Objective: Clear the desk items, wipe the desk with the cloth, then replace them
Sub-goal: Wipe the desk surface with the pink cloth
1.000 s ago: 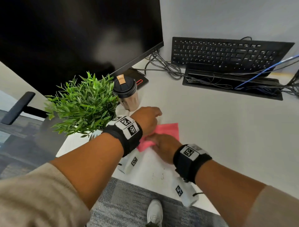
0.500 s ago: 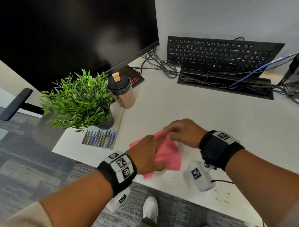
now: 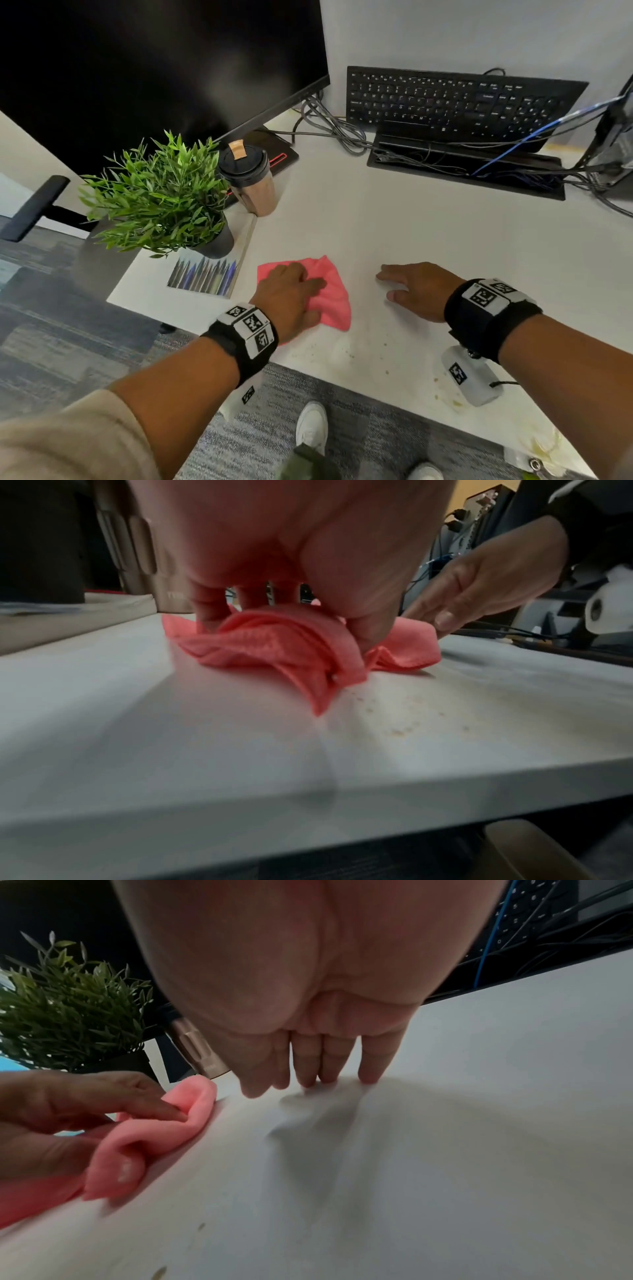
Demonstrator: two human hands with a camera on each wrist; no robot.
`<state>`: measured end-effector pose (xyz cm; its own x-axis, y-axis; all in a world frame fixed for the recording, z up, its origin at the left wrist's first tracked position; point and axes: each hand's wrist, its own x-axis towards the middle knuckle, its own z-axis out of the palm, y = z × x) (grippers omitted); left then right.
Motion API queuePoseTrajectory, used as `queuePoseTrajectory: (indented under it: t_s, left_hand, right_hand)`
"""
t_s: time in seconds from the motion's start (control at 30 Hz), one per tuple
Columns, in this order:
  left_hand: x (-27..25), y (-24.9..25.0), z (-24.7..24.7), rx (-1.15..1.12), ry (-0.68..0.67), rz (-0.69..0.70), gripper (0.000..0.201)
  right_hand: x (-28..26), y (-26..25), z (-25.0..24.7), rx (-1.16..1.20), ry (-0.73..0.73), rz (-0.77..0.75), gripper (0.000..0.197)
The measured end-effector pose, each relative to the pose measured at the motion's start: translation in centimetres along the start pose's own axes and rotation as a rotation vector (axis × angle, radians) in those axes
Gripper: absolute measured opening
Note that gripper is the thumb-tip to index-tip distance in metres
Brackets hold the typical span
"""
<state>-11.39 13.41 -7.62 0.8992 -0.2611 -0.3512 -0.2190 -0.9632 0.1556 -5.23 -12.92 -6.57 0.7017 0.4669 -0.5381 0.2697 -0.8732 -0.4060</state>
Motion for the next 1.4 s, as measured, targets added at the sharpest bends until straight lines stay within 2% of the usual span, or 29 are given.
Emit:
queuePoseTrajectory:
  t_s: [0.17,0.3,0.4,0.5,0.53,0.6,0.67,0.73,0.8,0.97,1.1,1.3,1.33,1.4]
  left_hand:
    - [-1.3,-0.1,1.4,-0.088,0.026,0.032,0.052]
    - [-3.5,0.8,2.5,-0.102,0.010,0.149,0.040]
    - [-5.2,1.9,3.0,-0.115,-0.053,0.246,0.030]
    - [-6.3,3.2,2.6,-0.112,-0.183,0.339,0.028]
    - [-6.0,3.7,1.5,-0.159,-0.168,0.331,0.026]
    - [-4.2,3.9,-0.6,-0.343,-0.121,0.187,0.023]
    - [-0.9,2.8,-2.0,-0.309,0.035,0.092,0.021]
    - [1.1,2.0,-3.0,-0.370,0.006,-0.014,0.011]
    - [1.8,2.0,-2.4,-0.272,-0.045,-0.051,0.023]
    - [-0.3,5.5,1.4,-0.211,0.015,0.022,0.027]
    - [-3.0,7.7,3.4,-0.249,-0.028,0.085,0.031]
    - [-5.3,10.6,3.3,-0.349,-0.260,0.264,0.027]
    - [-5.0,10.5,2.8,-0.374,-0.277,0.258,0.026]
    - [-3.2,9.7,1.5,-0.413,-0.219,0.215,0.026]
  right_hand:
    - [0.1,0.3,0.0,-0.021,-0.045,-0.003,0.049]
    - [0.0,0.5,0.0,-0.024,-0.056,-0.014,0.048]
    - [-0.3,0.6,-0.2,-0.006,-0.054,-0.020,0.047]
    - [-0.6,0.9,-0.3,-0.008,-0.057,-0.026,0.048]
    - [-0.7,0.9,-0.2,-0.014,-0.059,-0.028,0.048]
    - [-0.7,1.1,-0.2,-0.012,-0.058,-0.030,0.048]
    - [-0.8,1.1,-0.1,0.004,-0.049,-0.028,0.048]
    - [-0.7,1.1,-0.1,-0.002,-0.040,-0.026,0.048]
    - [-0.7,1.1,-0.1,-0.018,-0.032,-0.024,0.048]
    - [-0.6,1.2,-0.2,-0.022,-0.038,-0.022,0.048]
    - [-0.6,1.1,-0.2,0.014,-0.038,-0.027,0.048]
    - [-0.6,1.2,-0.2,0.022,-0.071,-0.021,0.048]
    - [-0.7,1.2,-0.2,0.022,-0.072,-0.026,0.048]
    - [-0.8,1.2,-0.2,0.029,-0.063,-0.033,0.048]
